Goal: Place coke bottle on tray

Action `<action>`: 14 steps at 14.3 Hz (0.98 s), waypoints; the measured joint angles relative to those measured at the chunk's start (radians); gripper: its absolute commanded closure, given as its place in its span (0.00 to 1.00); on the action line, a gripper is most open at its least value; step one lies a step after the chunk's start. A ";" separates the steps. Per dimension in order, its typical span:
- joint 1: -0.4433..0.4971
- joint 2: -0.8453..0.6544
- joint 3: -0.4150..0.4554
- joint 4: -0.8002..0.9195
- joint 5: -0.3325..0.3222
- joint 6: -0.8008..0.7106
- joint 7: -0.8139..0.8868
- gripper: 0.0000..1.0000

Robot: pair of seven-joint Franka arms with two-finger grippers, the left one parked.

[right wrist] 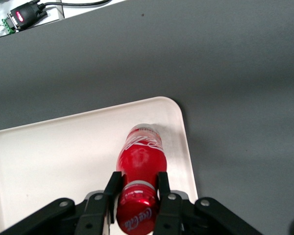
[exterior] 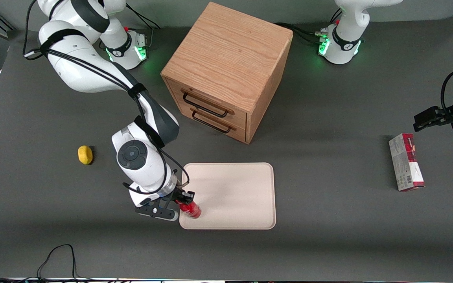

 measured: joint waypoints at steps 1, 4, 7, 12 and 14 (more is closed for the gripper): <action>0.000 0.002 0.000 0.000 -0.002 0.001 0.000 0.08; 0.000 0.002 0.000 0.000 -0.019 0.003 0.000 0.00; 0.000 -0.002 -0.002 0.003 -0.027 0.005 0.000 0.00; 0.040 -0.131 -0.093 -0.007 0.046 -0.181 -0.074 0.00; 0.072 -0.254 -0.219 -0.079 0.195 -0.231 -0.204 0.00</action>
